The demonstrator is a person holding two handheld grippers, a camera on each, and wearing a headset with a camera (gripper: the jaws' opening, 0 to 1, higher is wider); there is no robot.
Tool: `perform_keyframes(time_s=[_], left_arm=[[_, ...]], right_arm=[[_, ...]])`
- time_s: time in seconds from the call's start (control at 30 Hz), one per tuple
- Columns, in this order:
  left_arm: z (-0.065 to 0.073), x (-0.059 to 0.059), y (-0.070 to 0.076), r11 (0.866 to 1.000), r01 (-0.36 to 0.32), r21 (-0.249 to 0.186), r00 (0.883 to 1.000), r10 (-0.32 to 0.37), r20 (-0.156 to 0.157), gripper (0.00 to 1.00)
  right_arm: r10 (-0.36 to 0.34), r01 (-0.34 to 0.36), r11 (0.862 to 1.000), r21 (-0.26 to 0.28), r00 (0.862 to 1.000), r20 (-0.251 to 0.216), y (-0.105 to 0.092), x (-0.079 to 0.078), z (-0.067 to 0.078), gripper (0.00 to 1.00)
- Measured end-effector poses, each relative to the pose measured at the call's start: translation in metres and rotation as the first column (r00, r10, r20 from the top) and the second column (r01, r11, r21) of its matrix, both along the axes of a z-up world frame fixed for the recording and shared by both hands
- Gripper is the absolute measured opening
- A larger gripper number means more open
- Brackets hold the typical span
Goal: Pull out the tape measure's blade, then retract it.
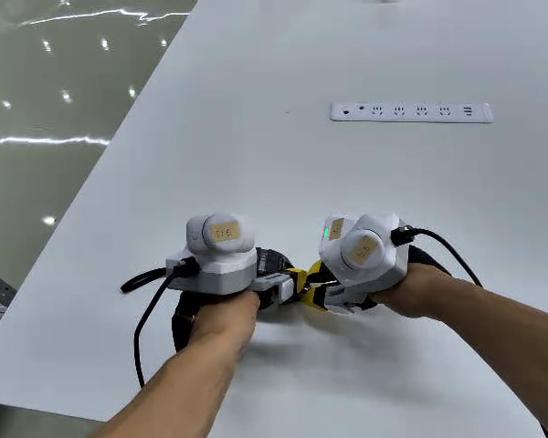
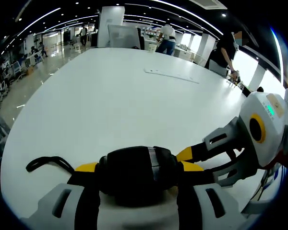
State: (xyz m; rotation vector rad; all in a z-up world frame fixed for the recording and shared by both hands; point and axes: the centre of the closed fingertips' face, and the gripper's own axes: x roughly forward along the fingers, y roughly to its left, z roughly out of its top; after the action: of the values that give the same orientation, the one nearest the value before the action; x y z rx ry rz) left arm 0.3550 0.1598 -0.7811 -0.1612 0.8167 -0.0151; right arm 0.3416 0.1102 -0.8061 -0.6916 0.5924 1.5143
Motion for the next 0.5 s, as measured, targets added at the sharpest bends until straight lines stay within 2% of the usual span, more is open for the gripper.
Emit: perform_keyframes(time_s=[0.5], left_arm=[[-0.0011,-0.0006,0.0007,1.000,-0.008,-0.008,1.000,0.008,-0.005,0.62]], right_arm=[[-0.009,0.009,1.000,-0.020,1.000,-0.005,-0.0037,-0.0015,-0.0014,0.14]])
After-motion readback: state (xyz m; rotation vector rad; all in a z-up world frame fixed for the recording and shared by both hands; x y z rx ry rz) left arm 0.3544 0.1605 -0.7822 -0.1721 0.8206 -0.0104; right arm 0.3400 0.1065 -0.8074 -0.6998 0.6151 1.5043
